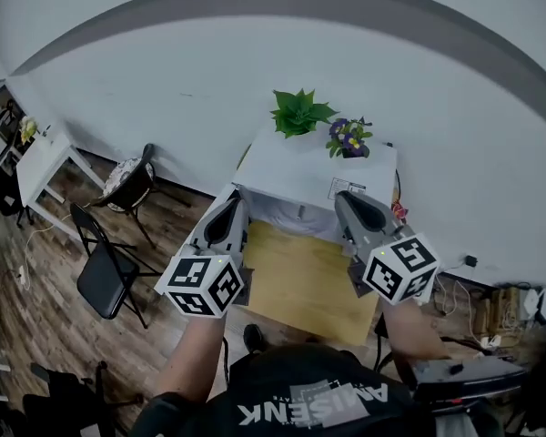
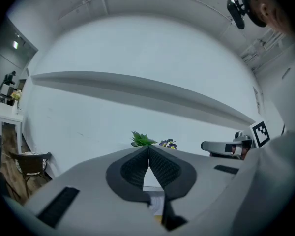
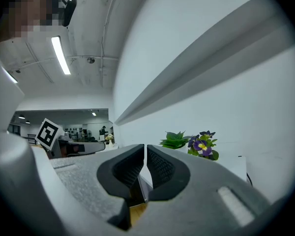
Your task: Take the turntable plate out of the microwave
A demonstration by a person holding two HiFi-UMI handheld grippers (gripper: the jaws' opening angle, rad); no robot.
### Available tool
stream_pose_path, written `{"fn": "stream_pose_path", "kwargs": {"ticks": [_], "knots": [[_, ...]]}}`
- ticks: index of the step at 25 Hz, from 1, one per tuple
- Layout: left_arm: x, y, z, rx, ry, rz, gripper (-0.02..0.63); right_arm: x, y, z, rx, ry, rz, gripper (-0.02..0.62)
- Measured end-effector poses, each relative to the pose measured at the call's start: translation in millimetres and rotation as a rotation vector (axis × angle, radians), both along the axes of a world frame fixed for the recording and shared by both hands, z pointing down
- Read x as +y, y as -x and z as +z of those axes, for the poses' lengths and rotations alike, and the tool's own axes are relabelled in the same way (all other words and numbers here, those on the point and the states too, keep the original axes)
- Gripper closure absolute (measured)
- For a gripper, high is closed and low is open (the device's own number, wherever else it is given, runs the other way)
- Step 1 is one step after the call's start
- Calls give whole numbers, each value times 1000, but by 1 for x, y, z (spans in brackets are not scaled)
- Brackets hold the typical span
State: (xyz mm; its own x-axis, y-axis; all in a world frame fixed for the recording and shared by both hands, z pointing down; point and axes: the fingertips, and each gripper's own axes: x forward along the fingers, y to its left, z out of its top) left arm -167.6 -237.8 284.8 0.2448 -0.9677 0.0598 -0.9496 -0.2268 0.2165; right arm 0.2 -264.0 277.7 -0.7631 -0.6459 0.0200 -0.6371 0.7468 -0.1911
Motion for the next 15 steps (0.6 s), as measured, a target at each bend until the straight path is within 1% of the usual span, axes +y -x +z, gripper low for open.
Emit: {"fn": "stream_pose_path", "kwargs": {"ticks": [4, 9, 15], "knots": [[-19, 14, -5, -6, -15, 81, 603, -8, 17, -1, -5, 17, 58, 577], [-39, 24, -3, 46, -19, 163, 603, -15, 29, -2, -8, 22, 132, 570], [-52, 31, -2, 65, -29, 236, 601, -18, 40, -1, -15, 22, 197, 543]]}}
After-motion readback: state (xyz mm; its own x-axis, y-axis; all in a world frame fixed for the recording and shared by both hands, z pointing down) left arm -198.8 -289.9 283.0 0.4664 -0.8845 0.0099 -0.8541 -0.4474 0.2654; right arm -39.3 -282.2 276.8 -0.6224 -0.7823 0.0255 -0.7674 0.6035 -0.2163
